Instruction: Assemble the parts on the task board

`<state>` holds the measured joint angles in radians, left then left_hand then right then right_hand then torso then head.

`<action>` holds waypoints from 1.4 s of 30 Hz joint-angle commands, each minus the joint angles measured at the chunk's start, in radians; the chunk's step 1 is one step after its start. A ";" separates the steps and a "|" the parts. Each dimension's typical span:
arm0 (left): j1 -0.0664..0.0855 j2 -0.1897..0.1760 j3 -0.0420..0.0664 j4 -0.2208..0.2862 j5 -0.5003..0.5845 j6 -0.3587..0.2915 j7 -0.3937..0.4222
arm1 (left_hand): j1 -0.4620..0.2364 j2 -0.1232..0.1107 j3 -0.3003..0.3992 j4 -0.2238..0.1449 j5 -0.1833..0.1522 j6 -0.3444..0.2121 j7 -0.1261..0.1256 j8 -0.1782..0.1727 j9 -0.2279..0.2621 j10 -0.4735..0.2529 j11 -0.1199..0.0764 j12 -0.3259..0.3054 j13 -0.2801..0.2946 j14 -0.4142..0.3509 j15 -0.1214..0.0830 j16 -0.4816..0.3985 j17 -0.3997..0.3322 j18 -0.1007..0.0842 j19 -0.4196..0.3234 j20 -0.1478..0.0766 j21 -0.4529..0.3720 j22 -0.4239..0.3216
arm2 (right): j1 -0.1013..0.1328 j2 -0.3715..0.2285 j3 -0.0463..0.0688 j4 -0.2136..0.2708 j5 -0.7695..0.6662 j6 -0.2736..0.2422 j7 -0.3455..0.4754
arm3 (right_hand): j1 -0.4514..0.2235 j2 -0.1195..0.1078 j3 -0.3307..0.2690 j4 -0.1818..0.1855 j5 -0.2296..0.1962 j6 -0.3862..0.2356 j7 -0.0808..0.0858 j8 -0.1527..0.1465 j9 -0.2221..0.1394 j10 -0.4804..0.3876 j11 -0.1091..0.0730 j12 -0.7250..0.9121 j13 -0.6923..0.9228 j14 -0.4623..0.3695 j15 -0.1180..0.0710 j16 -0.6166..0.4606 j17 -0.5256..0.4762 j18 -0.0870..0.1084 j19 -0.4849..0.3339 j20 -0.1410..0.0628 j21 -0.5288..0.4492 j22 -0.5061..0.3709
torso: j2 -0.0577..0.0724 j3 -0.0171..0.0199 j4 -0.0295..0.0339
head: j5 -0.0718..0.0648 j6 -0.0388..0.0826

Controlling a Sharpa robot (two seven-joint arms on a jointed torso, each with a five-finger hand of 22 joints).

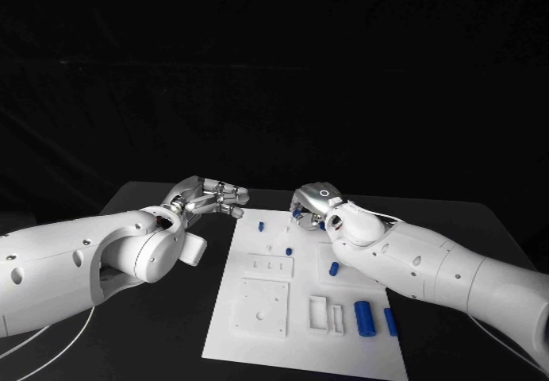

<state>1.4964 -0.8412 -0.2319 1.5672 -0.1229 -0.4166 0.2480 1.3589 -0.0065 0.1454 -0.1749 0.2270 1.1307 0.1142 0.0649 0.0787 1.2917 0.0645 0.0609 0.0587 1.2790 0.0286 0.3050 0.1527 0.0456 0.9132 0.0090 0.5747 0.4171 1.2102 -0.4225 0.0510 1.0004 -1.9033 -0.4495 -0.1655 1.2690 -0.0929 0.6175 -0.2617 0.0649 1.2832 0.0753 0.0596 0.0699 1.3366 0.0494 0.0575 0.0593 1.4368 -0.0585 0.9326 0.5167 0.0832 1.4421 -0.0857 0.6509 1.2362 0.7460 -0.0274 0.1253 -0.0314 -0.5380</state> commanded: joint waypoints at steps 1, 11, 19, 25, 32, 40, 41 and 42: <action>0.006 0.003 0.001 0.005 -0.009 0.010 0.008 | -0.005 -0.001 0.003 0.001 -0.005 -0.006 -0.001 -0.002 0.000 -0.008 0.001 -0.001 0.001 -0.004 -0.001 0.004 -0.001 0.003 0.007 -0.001 -0.005 -0.001 | 0.000 0.008 0.000 -0.009 -0.017 -0.008 0.010 | 0.003 -0.005 0.001 -0.001 0.000 0.006 -0.001 0.004 0.002 0.031 -0.029 0.002 0.003 0.001 -0.005 0.005 -0.001 0.018 0.005 0.000 -0.002 0.001 | 0.006 -0.0031 0.0062 | -0.002 0.004; 0.010 0.007 0.002 0.005 -0.012 0.009 0.008 | -0.002 -0.004 0.003 0.003 -0.006 -0.006 -0.001 -0.002 0.000 -0.009 0.002 -0.001 0.001 -0.003 -0.002 0.004 -0.002 0.003 0.008 -0.002 -0.006 -0.001 | 0.000 0.021 0.000 -0.025 -0.017 -0.007 0.015 | 0.003 -0.005 0.001 -0.002 0.001 0.005 -0.001 0.004 0.002 0.031 -0.029 0.001 0.003 0.001 -0.004 0.006 -0.001 0.018 0.013 0.000 -0.024 0.022 | 0.017 -0.0060 0.0125 | -0.003 0.010; 0.010 0.011 0.002 0.001 -0.012 0.010 0.007 | -0.002 -0.004 0.003 0.003 -0.006 -0.006 -0.001 -0.002 0.000 -0.009 0.002 -0.001 0.001 -0.003 -0.002 0.004 -0.002 0.003 0.008 -0.002 -0.006 -0.001 | 0.000 0.021 -0.001 -0.025 -0.017 0.005 0.018 | 0.002 -0.004 0.000 -0.002 0.003 0.004 0.000 0.004 0.002 0.030 -0.028 0.001 0.002 0.001 -0.004 0.006 -0.002 0.017 0.018 0.000 -0.038 0.037 | 0.020 -0.0068 0.0114 | -0.001 0.012; 0.010 0.011 0.002 0.000 -0.012 0.009 0.007 | -0.002 -0.004 0.003 0.003 -0.006 -0.006 -0.001 -0.002 0.000 -0.009 0.002 -0.001 0.001 -0.003 -0.002 0.004 -0.002 0.003 0.008 -0.002 -0.006 -0.001 | 0.000 0.019 -0.001 -0.024 -0.017 0.025 0.018 | 0.001 -0.004 -0.001 -0.003 0.005 0.004 0.000 0.004 0.002 0.030 -0.028 0.001 0.002 0.001 -0.004 0.006 -0.002 0.017 0.020 0.000 -0.043 0.041 | 0.021 -0.0068 0.0110 | -0.003 0.013; 0.010 0.011 0.002 -0.001 -0.012 0.010 0.007 | -0.003 -0.004 0.003 0.005 -0.006 -0.007 0.000 -0.002 0.000 -0.011 0.002 -0.001 0.001 -0.004 -0.001 0.004 -0.002 0.003 0.008 -0.001 -0.007 -0.001 | 0.000 0.021 -0.001 -0.030 -0.016 0.042 0.014 | -0.003 -0.001 -0.004 0.000 0.004 -0.008 0.004 0.003 0.000 0.014 -0.024 0.001 0.002 0.000 0.000 0.002 -0.006 0.017 0.023 0.004 -0.075 0.056 | 0.022 -0.0076 0.0114 | -0.007 0.014; 0.010 0.014 0.002 -0.002 -0.012 0.010 0.006 | -0.003 -0.004 0.004 0.006 -0.006 -0.008 0.000 -0.002 0.000 -0.013 0.003 -0.001 0.001 -0.004 -0.001 0.004 -0.002 0.003 0.008 -0.001 -0.008 -0.001 | 0.000 0.031 -0.002 -0.052 0.008 0.042 0.017 | -0.020 -0.033 0.014 0.020 0.001 -0.130 0.036 0.002 -0.007 -0.133 0.022 0.000 -0.001 0.001 0.038 -0.002 -0.011 0.035 0.022 0.037 -0.114 0.050 | 0.024 -0.0093 0.0121 | -0.009 0.016; 0.010 0.014 0.002 -0.003 -0.012 0.010 0.006 | -0.003 -0.004 0.004 0.006 -0.006 -0.008 0.000 -0.002 0.000 -0.013 0.003 -0.001 0.001 -0.004 -0.001 0.004 -0.002 0.003 0.008 -0.001 -0.008 -0.001 | 0.000 0.032 -0.002 -0.054 0.011 0.041 0.018 | -0.021 -0.041 0.018 0.021 0.001 -0.143 0.038 0.002 -0.007 -0.149 0.027 0.000 -0.001 0.001 0.041 -0.004 -0.013 0.039 0.022 0.040 -0.123 0.047 | 0.024 -0.0095 0.0119 | -0.009 0.016; 0.010 0.014 0.002 -0.003 -0.012 0.010 0.006 | -0.003 -0.004 0.004 0.006 -0.006 -0.008 0.000 -0.002 0.000 -0.014 0.003 -0.001 0.001 -0.004 -0.001 0.004 -0.002 0.003 0.008 -0.001 -0.008 -0.001 | 0.000 0.032 -0.002 -0.056 0.013 0.040 0.019 | -0.020 -0.047 0.021 0.023 0.000 -0.153 0.039 0.002 -0.008 -0.164 0.031 0.000 -0.001 0.001 0.044 -0.005 -0.015 0.042 0.022 0.044 -0.131 0.044 | 0.024 -0.0096 0.0122 | -0.009 0.016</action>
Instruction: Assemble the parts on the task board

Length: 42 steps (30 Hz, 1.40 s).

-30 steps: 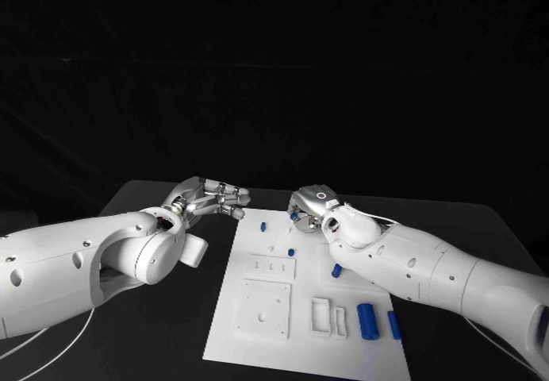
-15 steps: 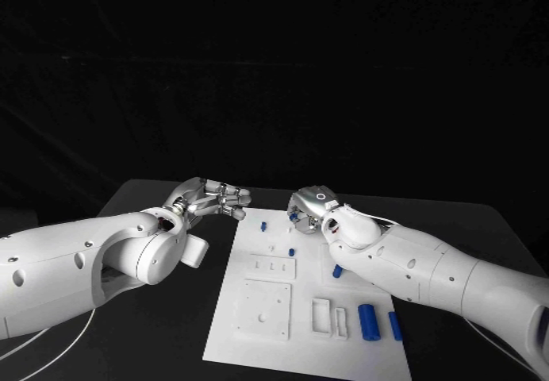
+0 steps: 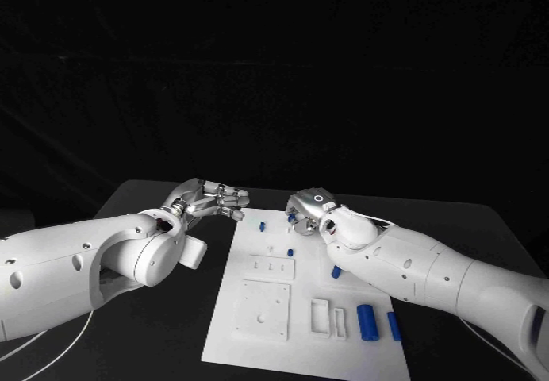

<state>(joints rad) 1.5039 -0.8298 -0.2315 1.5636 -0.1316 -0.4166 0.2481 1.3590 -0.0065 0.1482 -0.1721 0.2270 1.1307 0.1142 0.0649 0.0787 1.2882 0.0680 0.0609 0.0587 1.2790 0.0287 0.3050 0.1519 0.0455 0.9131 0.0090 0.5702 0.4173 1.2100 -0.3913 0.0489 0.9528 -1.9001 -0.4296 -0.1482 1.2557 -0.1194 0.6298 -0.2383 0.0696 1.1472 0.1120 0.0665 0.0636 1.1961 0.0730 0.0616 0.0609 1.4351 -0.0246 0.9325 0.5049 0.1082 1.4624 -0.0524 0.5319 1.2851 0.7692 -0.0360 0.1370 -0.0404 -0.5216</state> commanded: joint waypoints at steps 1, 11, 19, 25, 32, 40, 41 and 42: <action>0.003 0.003 0.001 0.000 -0.003 0.010 0.006 | -0.004 -0.005 0.001 0.004 -0.006 -0.010 0.001 -0.002 0.000 -0.012 0.000 -0.001 0.001 -0.004 -0.001 0.003 -0.001 0.003 0.009 -0.001 -0.004 -0.002 | 0.000 0.002 0.000 -0.010 0.012 0.020 0.003 | -0.005 -0.027 0.012 0.003 -0.005 -0.023 0.002 -0.004 -0.001 -0.035 0.010 -0.004 -0.003 0.003 0.012 -0.007 -0.007 0.021 0.003 0.014 -0.021 -0.008 | 0.000 -0.0010 0.0006 | 0.000 -0.001; 0.003 0.003 0.001 0.000 -0.003 0.010 0.006 | -0.004 -0.005 0.001 0.004 -0.006 -0.010 0.001 -0.002 0.000 -0.012 0.000 -0.001 0.001 -0.004 -0.001 0.003 -0.001 0.003 0.009 -0.001 -0.004 -0.002 | 0.000 0.002 -0.001 -0.015 0.025 0.025 0.008 | 0.008 -0.043 0.005 0.019 -0.005 -0.033 0.003 -0.005 -0.001 -0.066 0.018 -0.005 -0.004 0.005 0.018 -0.010 -0.020 0.033 0.013 0.023 -0.056 -0.019 | 0.001 -0.0012 -0.0009 | 0.003 -0.001; 0.003 0.001 0.001 -0.002 -0.003 0.010 0.007 | -0.004 -0.005 0.001 0.004 -0.006 -0.010 0.001 -0.002 0.000 -0.012 0.000 -0.001 0.001 -0.004 -0.001 0.003 -0.001 0.003 0.009 -0.001 -0.004 -0.002 | 0.001 -0.028 0.000 0.028 0.057 -0.027 0.015 | -0.002 -0.057 -0.009 0.032 0.000 -0.042 0.002 -0.005 -0.002 -0.065 0.017 -0.005 -0.004 0.004 0.015 -0.009 -0.026 0.035 0.021 0.022 -0.080 -0.020 | 0.001 -0.0013 -0.0025 | -0.004 0.005; 0.003 -0.005 0.001 -0.007 -0.003 0.009 0.010 | -0.003 -0.008 0.003 0.005 -0.007 -0.013 0.002 -0.002 -0.001 -0.017 0.002 -0.001 0.001 -0.004 0.000 0.003 -0.002 0.004 0.010 0.000 -0.006 -0.003 | 0.001 -0.100 0.045 0.124 0.119 -0.042 0.025 | -0.024 -0.073 -0.133 0.073 0.085 -0.066 -0.006 -0.004 -0.001 -0.042 0.008 -0.004 -0.003 0.005 0.007 -0.007 -0.028 0.030 0.033 0.015 -0.090 -0.025 | 0.001 0.0005 -0.0080 | -0.010 0.011; 0.006 -0.013 0.001 -0.011 -0.003 0.008 0.012 | -0.003 -0.009 0.003 0.005 -0.007 -0.016 0.003 -0.002 -0.001 -0.019 0.003 -0.001 0.001 -0.004 0.000 0.003 -0.002 0.004 0.010 0.000 -0.007 -0.004 | 0.007 -0.188 0.107 0.206 0.155 0.010 0.017 | -0.012 -0.066 -0.273 0.092 0.133 -0.089 -0.004 -0.004 -0.001 0.015 -0.007 -0.004 -0.001 0.004 -0.004 0.000 -0.020 0.020 0.039 0.004 -0.080 -0.013 | 0.001 0.0030 -0.0179 | -0.015 0.018; 0.007 -0.017 0.001 -0.013 -0.003 0.010 0.012 | -0.003 -0.010 0.004 0.005 -0.007 -0.018 0.004 -0.002 -0.002 -0.020 0.003 -0.001 0.001 -0.004 0.000 0.003 -0.002 0.004 0.010 0.000 -0.007 -0.003 | 0.020 -0.270 0.150 0.218 0.214 0.168 0.003 | 0.018 -0.060 -0.375 0.114 0.160 -0.091 -0.017 -0.004 -0.001 0.261 -0.078 0.000 0.073 0.001 -0.059 0.007 0.010 -0.025 0.042 -0.054 -0.044 0.022 | 0.004 0.0072 -0.0270 | -0.023 0.021; 0.007 -0.017 0.001 -0.013 -0.003 0.010 0.012 | -0.003 -0.010 0.004 0.005 -0.007 -0.018 0.004 -0.002 -0.002 -0.020 0.003 -0.001 0.001 -0.004 0.000 0.003 -0.002 0.004 0.010 0.000 -0.007 -0.003 | 0.021 -0.272 0.151 0.212 0.219 0.184 0.004 | 0.025 -0.058 -0.391 0.114 0.161 -0.087 -0.019 -0.003 0.000 0.280 -0.083 0.006 0.102 0.003 -0.064 0.006 0.014 -0.029 0.042 -0.057 -0.042 0.025 | 0.004 0.0079 -0.0281 | -0.022 0.021; 0.007 -0.016 0.001 -0.014 -0.003 0.011 0.012 | -0.003 -0.010 0.004 0.005 -0.007 -0.018 0.004 -0.002 -0.002 -0.020 0.003 -0.001 0.001 -0.004 0.000 0.003 -0.002 0.004 0.010 0.000 -0.007 -0.003 | 0.022 -0.273 0.152 0.205 0.224 0.203 0.005 | 0.027 -0.058 -0.406 0.115 0.159 -0.086 -0.021 -0.003 0.000 0.305 -0.090 0.027 0.134 0.003 -0.066 0.006 0.016 -0.032 0.043 -0.059 -0.035 0.029 | 0.005 0.0089 -0.0299 | -0.022 0.021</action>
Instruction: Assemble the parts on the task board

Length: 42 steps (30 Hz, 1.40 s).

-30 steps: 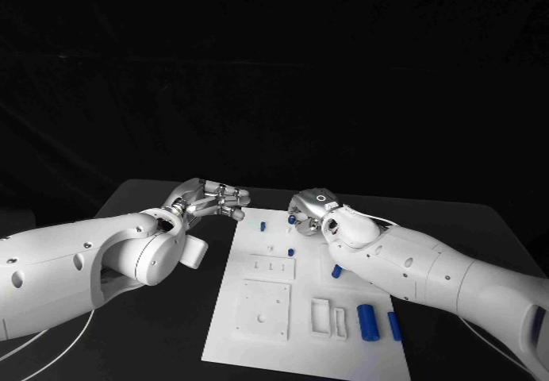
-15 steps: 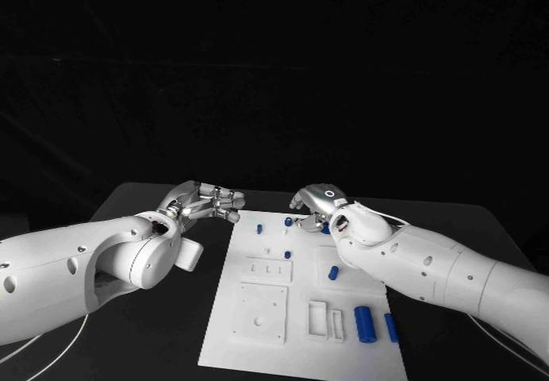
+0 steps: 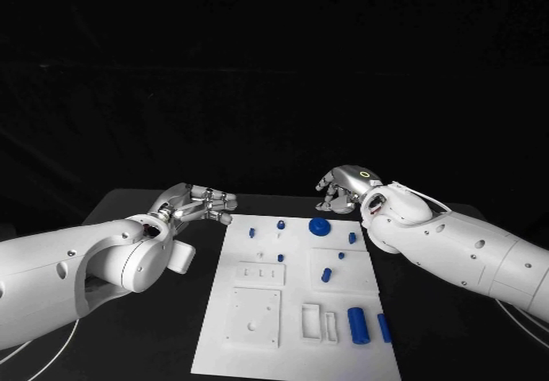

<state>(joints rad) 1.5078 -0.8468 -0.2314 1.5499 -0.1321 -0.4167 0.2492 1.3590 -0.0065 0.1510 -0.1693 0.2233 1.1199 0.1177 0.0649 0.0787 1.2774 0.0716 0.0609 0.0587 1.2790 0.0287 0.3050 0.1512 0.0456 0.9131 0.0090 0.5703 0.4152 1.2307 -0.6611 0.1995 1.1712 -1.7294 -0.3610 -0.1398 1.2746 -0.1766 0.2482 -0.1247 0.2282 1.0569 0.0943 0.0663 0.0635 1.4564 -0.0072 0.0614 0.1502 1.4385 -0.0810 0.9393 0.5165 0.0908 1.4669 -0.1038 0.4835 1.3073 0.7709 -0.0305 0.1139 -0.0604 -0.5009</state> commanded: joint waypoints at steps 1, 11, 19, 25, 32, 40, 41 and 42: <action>0.003 0.001 0.001 -0.001 -0.003 0.011 0.011 | -0.003 -0.010 0.001 0.002 -0.003 -0.007 0.000 -0.002 -0.002 -0.009 0.000 -0.001 0.001 -0.004 0.000 0.003 -0.001 0.004 0.010 0.000 -0.007 -0.001 | 0.001 -0.004 0.003 -0.019 0.056 0.148 -0.002 | 0.015 0.015 -0.062 0.006 0.008 0.009 -0.008 -0.006 -0.002 0.018 -0.006 0.111 0.141 0.001 -0.018 0.004 0.014 -0.022 0.041 -0.016 0.028 0.016 | 0.003 0.0037 -0.0071 | -0.003 0.000; 0.003 0.006 0.001 -0.009 -0.003 0.016 0.011 | -0.003 -0.010 0.001 0.002 -0.003 -0.007 0.000 -0.002 -0.002 -0.009 0.000 -0.001 0.001 -0.004 0.000 0.003 -0.001 0.004 0.010 0.000 -0.007 -0.001 | 0.000 0.021 0.004 -0.081 0.080 0.243 0.015 | 0.015 0.020 -0.144 0.040 0.032 0.000 0.003 -0.004 0.000 -0.204 0.000 0.937 0.963 -0.014 0.003 0.135 0.319 -0.014 0.037 0.004 0.259 0.091 | 0.003 0.0046 -0.0030 | -0.010 -0.008; 0.003 0.006 0.000 -0.012 -0.003 0.019 0.011 | -0.003 -0.010 0.001 0.002 -0.003 -0.007 0.000 -0.002 -0.002 -0.009 0.000 -0.001 0.001 -0.004 0.000 0.003 -0.001 0.004 0.010 0.000 -0.007 -0.001 | -0.015 0.041 0.002 -0.105 0.097 0.264 0.024 | 0.022 0.015 -0.153 0.070 0.052 -0.007 0.006 -0.004 -0.001 -0.175 0.004 1.051 1.049 0.000 0.008 0.157 0.452 -0.009 0.025 0.010 0.354 0.100 | 0.004 0.0025 -0.0046 | -0.010 -0.012; 0.003 0.007 0.000 -0.013 -0.003 0.020 0.011 | -0.004 -0.010 0.003 0.004 -0.004 -0.007 0.000 -0.002 -0.001 -0.011 0.000 -0.001 0.001 -0.004 0.001 0.002 -0.002 0.004 0.010 0.001 -0.008 -0.002 | -0.021 0.051 0.001 -0.115 0.109 0.265 0.032 | 0.021 0.018 -0.153 0.073 0.056 -0.008 0.006 -0.004 -0.001 -0.169 0.005 1.062 1.056 0.003 0.008 0.159 0.461 -0.010 0.025 0.011 0.367 0.102 | 0.003 0.0016 -0.0048 | -0.011 -0.015; 0.003 0.010 0.000 -0.015 -0.003 0.022 0.011 | -0.004 -0.010 0.003 0.004 -0.004 -0.007 0.000 -0.002 -0.001 -0.011 0.000 -0.001 0.001 -0.004 0.001 0.002 -0.002 0.004 0.010 0.001 -0.008 -0.002 | -0.027 0.064 0.000 -0.129 0.113 0.266 0.038 | 0.021 0.022 -0.149 0.074 0.057 -0.005 0.005 -0.004 -0.001 -0.165 0.004 1.072 1.065 0.004 0.008 0.164 0.471 -0.011 0.024 0.010 0.378 0.104 | 0.003 0.0020 -0.0051 | -0.012 -0.015; 0.003 0.011 0.000 -0.016 -0.003 0.023 0.010 | -0.004 -0.010 0.003 0.004 -0.004 -0.007 0.000 -0.002 -0.001 -0.011 0.000 -0.001 0.001 -0.004 0.001 0.002 -0.002 0.004 0.010 0.001 -0.008 -0.002 | -0.030 0.078 -0.002 -0.148 0.119 0.264 0.044 | 0.014 0.024 -0.145 0.077 0.060 -0.006 0.006 -0.004 -0.001 -0.165 0.005 1.073 1.066 0.005 0.008 0.164 0.477 -0.011 0.022 0.010 0.385 0.104 | 0.004 0.0022 -0.0053 | -0.012 -0.015; 0.003 0.011 0.000 -0.016 -0.003 0.023 0.010 | -0.004 -0.010 0.003 0.004 -0.004 -0.007 0.000 -0.002 -0.001 -0.011 0.000 -0.001 0.001 -0.004 0.001 0.002 -0.002 0.004 0.010 0.001 -0.008 -0.002 | -0.030 0.080 -0.002 -0.151 0.121 0.264 0.045 | 0.014 0.024 -0.145 0.077 0.060 -0.006 0.006 -0.004 -0.001 -0.165 0.005 1.073 1.066 0.005 0.008 0.164 0.477 -0.011 0.022 0.010 0.385 0.104 | 0.004 0.0021 -0.0048 | -0.012 -0.016; 0.003 0.011 0.000 -0.017 -0.003 0.023 0.010 | -0.004 -0.010 0.003 0.004 -0.004 -0.007 0.000 -0.002 -0.001 -0.011 0.000 -0.001 0.001 -0.004 0.001 0.002 -0.002 0.004 0.010 0.001 -0.008 -0.002 | -0.030 0.082 -0.002 -0.152 0.122 0.265 0.046 | 0.012 0.026 -0.145 0.079 0.061 -0.008 0.006 -0.004 -0.001 -0.165 0.004 1.073 1.066 0.005 0.008 0.165 0.479 -0.011 0.022 0.010 0.385 0.104 | 0.004 0.0021 -0.0045 | -0.012 -0.016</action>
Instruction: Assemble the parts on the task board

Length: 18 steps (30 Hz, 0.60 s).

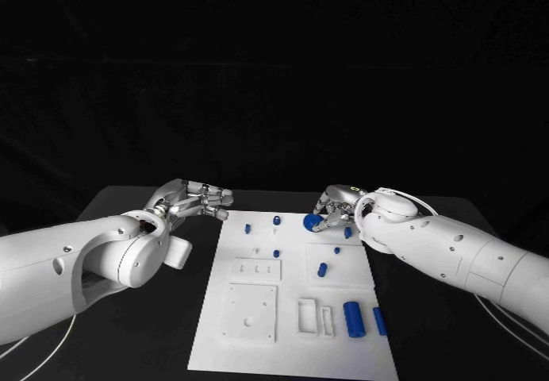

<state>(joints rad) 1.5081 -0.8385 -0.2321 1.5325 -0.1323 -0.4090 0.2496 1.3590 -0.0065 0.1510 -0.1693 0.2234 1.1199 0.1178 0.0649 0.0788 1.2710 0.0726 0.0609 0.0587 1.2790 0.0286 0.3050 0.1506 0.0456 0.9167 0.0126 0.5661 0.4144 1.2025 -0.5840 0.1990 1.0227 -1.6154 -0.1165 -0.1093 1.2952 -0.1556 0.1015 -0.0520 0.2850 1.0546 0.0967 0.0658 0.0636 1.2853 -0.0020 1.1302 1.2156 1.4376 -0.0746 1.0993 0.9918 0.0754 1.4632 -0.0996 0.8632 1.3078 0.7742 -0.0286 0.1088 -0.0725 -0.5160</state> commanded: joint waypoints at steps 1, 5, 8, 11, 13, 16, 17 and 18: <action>0.002 0.003 0.001 0.001 -0.002 0.015 0.010 | -0.004 -0.010 0.003 0.004 -0.004 -0.007 0.000 -0.002 -0.001 -0.004 -0.001 -0.001 0.001 -0.004 0.001 0.002 -0.001 0.004 0.007 -0.003 -0.004 -0.001 | -0.002 0.006 -0.002 -0.005 0.009 0.021 0.016 | -0.011 0.005 0.001 0.009 0.007 -0.006 0.003 -0.004 -0.001 0.006 -0.001 0.004 0.001 0.006 0.002 0.005 0.004 0.004 0.026 0.006 0.007 0.104 | 0.000 0.0000 0.0007 | 0.000 -0.001; 0.002 0.004 0.001 0.001 -0.002 0.016 0.009 | -0.004 -0.010 0.003 0.004 -0.004 -0.007 0.000 -0.002 -0.001 -0.004 -0.001 -0.001 0.001 -0.004 0.001 0.002 -0.001 0.004 0.007 -0.003 -0.004 -0.001 | -0.002 0.011 -0.003 -0.010 0.013 0.028 0.018 | -0.016 0.011 0.005 0.013 0.025 0.000 0.002 -0.003 -0.001 0.007 -0.002 0.005 0.002 0.006 0.001 0.006 0.007 0.004 0.025 0.006 0.009 0.104 | 0.000 0.0000 0.0004 | -0.001 -0.004; 0.002 0.004 0.001 0.001 -0.002 0.016 0.009 | -0.004 -0.010 0.003 0.004 -0.004 -0.007 0.000 -0.002 -0.001 -0.004 -0.001 -0.001 0.001 -0.004 0.001 0.002 -0.001 0.004 0.007 -0.003 -0.004 -0.001 | -0.003 0.012 -0.003 -0.015 0.014 0.035 0.019 | -0.019 0.014 0.016 0.011 0.038 0.006 0.001 -0.004 -0.001 0.007 -0.002 0.006 0.003 0.007 0.001 0.007 0.011 0.003 0.024 0.005 0.012 0.104 | 0.000 -0.0001 0.0000 | -0.001 -0.005; 0.002 0.004 0.001 0.000 -0.002 0.016 0.009 | -0.004 -0.010 0.003 0.004 -0.004 -0.007 0.000 -0.002 -0.001 -0.004 -0.001 -0.001 0.001 -0.004 0.001 0.002 -0.001 0.004 0.007 -0.003 -0.004 -0.001 | -0.003 0.013 -0.005 -0.020 0.015 0.042 0.020 | -0.024 0.019 0.031 0.007 0.046 0.017 0.000 -0.004 -0.001 0.007 -0.003 0.005 0.003 0.007 0.001 0.006 0.013 0.002 0.023 0.005 0.016 0.104 | 0.000 -0.0003 -0.0011 | 0.000 -0.006; 0.002 0.004 0.001 0.000 -0.002 0.016 0.009 | -0.004 -0.010 0.003 0.004 -0.004 -0.007 0.000 -0.002 -0.001 -0.004 -0.001 -0.001 0.001 -0.004 0.001 0.002 -0.001 0.004 0.007 -0.003 -0.004 -0.001 | -0.003 0.014 -0.006 -0.022 0.016 0.044 0.020 | -0.029 0.019 0.042 0.002 0.044 0.021 0.000 -0.004 -0.001 0.008 -0.003 0.006 0.004 0.007 0.001 0.006 0.015 0.003 0.022 0.005 0.017 0.104 | 0.000 -0.0003 -0.0013 | 0.000 -0.007; 0.002 0.005 0.001 0.000 -0.002 0.017 0.008 | -0.004 -0.010 0.003 0.004 -0.004 -0.007 0.000 -0.002 -0.001 -0.004 -0.001 -0.001 0.001 -0.004 0.001 0.002 -0.001 0.004 0.007 -0.003 -0.004 -0.001 | -0.004 0.016 -0.008 -0.023 0.010 0.044 0.017 | -0.036 0.018 0.043 0.003 0.055 0.024 0.000 -0.004 -0.001 0.010 -0.002 0.009 0.006 0.008 0.001 0.008 0.017 0.002 0.023 0.005 0.020 0.105 | 0.000 -0.0003 -0.0013 | 0.000 -0.008; 0.002 0.005 0.001 -0.001 -0.002 0.017 0.008 | -0.004 -0.010 0.003 0.004 -0.004 -0.007 0.000 -0.002 -0.001 -0.004 -0.001 -0.001 0.001 -0.004 0.001 0.002 -0.001 0.004 0.007 -0.003 -0.004 -0.001 | -0.004 0.016 -0.009 -0.023 0.008 0.043 0.016 | -0.038 0.018 0.042 0.004 0.060 0.025 -0.001 -0.004 -0.001 0.011 -0.003 0.010 0.007 0.009 0.001 0.009 0.019 0.002 0.023 0.006 0.021 0.105 | 0.000 -0.0003 -0.0008 | -0.001 -0.009; 0.002 0.005 0.001 -0.001 -0.002 0.018 0.008 | -0.004 -0.010 0.003 0.004 -0.004 -0.007 0.000 -0.002 -0.001 -0.004 -0.001 -0.001 0.001 -0.004 0.001 0.002 -0.001 0.004 0.007 -0.003 -0.004 -0.001 | -0.004 0.017 -0.011 -0.023 0.004 0.042 0.014 | -0.039 0.018 0.042 0.005 0.062 0.028 -0.001 -0.003 -0.001 0.012 -0.003 0.012 0.009 0.009 0.001 0.009 0.019 0.002 0.023 0.006 0.022 0.105 | 0.000 -0.0003 -0.0007 | -0.001 -0.009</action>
<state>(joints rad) 1.5081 -0.8360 -0.2321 1.5309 -0.1324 -0.4066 0.2492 1.3589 -0.0065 0.1510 -0.1694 0.2234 1.1199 0.1178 0.0649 0.0787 1.2710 0.0726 0.0609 0.0587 1.2790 0.0287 0.3050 0.1507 0.0456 0.9167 0.0125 0.5662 0.4146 1.2053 -0.5691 0.1936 1.0026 -1.5983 -0.1077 -0.0931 1.2618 -0.1382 0.1404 -0.0496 0.3448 1.0798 0.0935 0.0596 0.0600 1.2907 -0.0038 1.1371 1.2239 1.4397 -0.0726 1.1034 1.0107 0.0757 1.4632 -0.0997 0.8805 1.3076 0.7741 -0.0287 0.1079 -0.0728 -0.5242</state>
